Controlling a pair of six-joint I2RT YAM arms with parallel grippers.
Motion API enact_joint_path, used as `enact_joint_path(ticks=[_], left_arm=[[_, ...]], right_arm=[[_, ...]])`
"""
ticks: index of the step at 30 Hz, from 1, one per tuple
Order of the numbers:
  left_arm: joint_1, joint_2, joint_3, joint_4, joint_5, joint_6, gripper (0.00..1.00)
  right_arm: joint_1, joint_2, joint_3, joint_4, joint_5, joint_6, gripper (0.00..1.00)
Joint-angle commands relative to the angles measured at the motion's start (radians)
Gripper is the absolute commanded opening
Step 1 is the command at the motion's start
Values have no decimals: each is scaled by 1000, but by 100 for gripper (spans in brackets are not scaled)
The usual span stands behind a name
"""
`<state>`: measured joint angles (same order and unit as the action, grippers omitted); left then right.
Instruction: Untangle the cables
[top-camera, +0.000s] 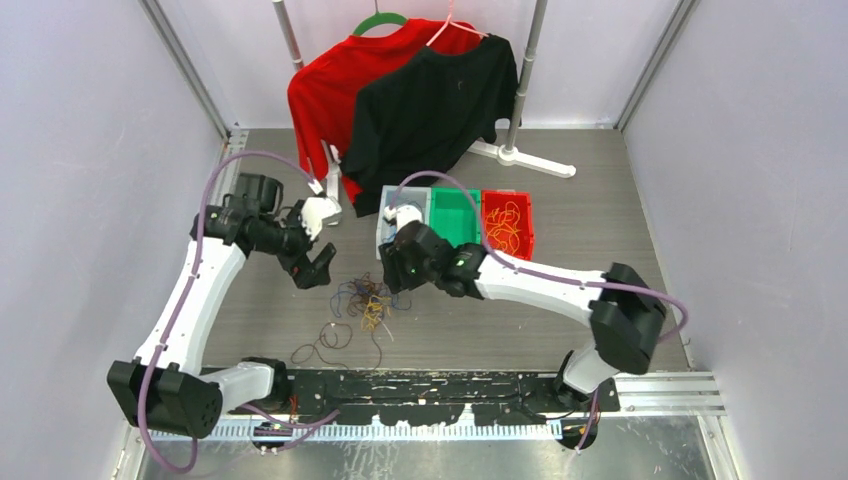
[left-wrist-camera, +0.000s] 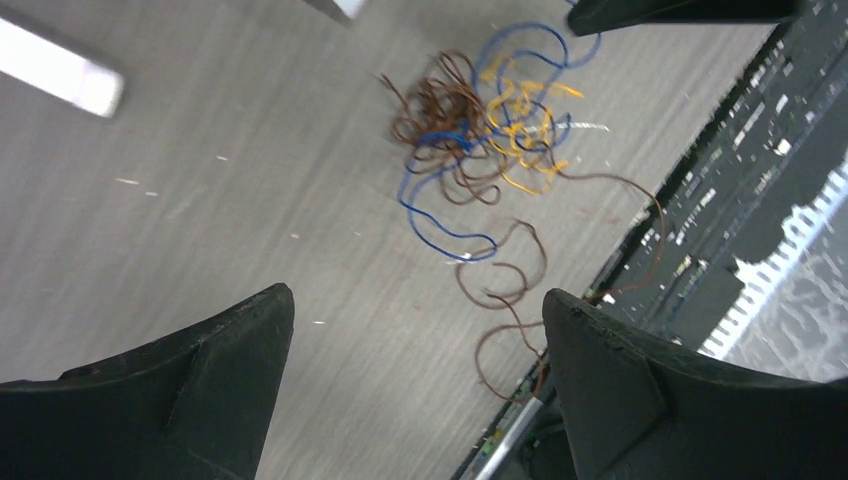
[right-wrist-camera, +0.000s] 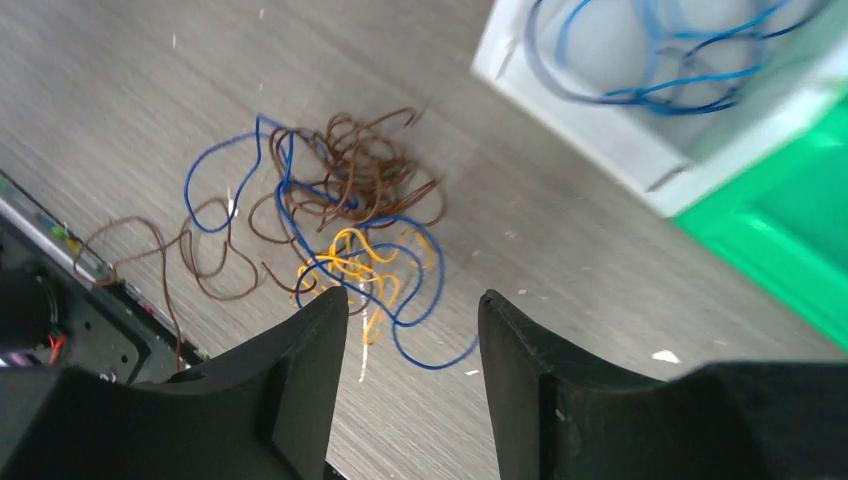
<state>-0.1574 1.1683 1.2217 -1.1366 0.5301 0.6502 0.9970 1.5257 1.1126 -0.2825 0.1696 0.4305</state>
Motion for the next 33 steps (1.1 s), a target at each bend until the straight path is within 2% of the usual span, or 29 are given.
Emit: enact_joint_path(ticks=[1,9,12,18,23,30,33], left_arm=[[5,8,-68,-18,78,66,92],[3,13,-232,78,88,63,88],[4,27,-270,129,87,15,82],[0,60,-354,238,88,-55,78],[-6,143,-387,339,23,-119,75],[-11,260,-332,325,-1,-126,58],[-17,299,-309,288,-9,-107,41]], right_arm=[[20,78,-16,120,-135,43,54],[25,105,-92,244,-172,126,52],[25,99,-90,251,-164,107,52],[24,43,-95,217,-73,87,51],[19,-56,-158,247,11,112,45],[14,-175,-251,302,91,157,41],[10,-206,-268,301,116,157,38]])
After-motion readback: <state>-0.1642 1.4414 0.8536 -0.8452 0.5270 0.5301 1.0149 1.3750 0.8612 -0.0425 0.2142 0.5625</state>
